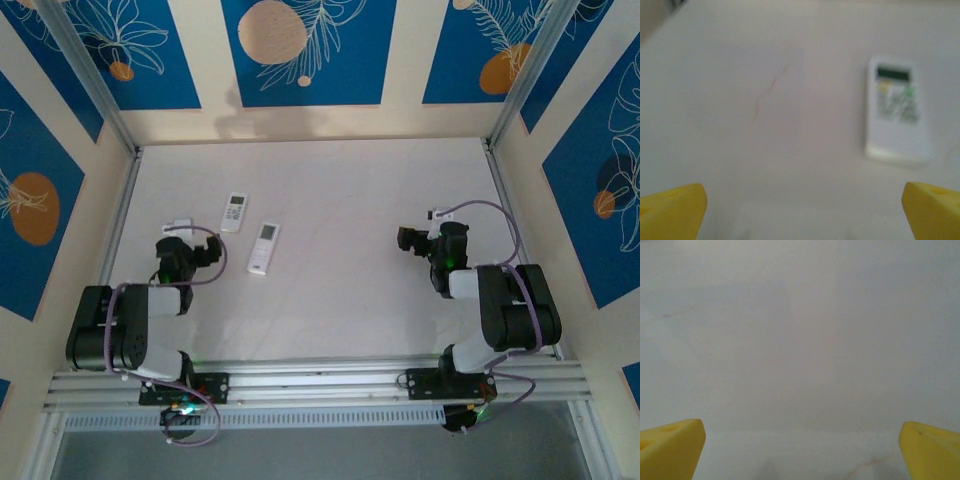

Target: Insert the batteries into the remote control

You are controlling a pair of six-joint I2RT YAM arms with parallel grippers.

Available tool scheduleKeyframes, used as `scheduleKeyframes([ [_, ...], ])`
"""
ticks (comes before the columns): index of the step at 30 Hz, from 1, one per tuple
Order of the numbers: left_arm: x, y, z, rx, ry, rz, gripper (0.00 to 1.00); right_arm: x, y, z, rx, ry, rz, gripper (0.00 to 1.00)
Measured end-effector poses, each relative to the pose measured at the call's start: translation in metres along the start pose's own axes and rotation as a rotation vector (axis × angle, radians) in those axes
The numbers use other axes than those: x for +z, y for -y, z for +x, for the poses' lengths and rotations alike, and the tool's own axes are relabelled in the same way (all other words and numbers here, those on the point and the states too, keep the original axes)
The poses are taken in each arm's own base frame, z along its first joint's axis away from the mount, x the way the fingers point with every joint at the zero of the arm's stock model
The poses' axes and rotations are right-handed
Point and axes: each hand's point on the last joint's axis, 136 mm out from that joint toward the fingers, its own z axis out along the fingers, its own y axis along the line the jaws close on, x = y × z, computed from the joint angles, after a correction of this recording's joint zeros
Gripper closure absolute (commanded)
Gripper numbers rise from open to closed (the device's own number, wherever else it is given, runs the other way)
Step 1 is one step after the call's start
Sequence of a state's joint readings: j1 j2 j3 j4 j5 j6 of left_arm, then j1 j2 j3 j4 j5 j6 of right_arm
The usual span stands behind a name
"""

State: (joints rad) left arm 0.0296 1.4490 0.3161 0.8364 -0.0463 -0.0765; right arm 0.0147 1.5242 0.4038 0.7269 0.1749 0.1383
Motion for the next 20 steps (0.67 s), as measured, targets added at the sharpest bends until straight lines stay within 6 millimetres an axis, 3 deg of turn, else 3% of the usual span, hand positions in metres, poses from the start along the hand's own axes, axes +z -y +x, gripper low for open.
scheduleKeyframes([
  [3, 0.006, 0.013, -0.010, 0.033, 0.031, 0.058, 0.01, 0.000, -0.003, -0.005, -0.009, 0.022, -0.014, 0.01],
  [7, 0.016, 0.030, 0.002, 0.086, 0.001, 0.094, 0.00, 0.000, -0.005, -0.007, -0.010, 0.027, -0.028, 0.01],
  [20, 0.016, 0.031, -0.001, 0.114, 0.014, 0.086, 0.00, 0.000, -0.009, -0.008, -0.023, 0.032, -0.054, 0.01],
])
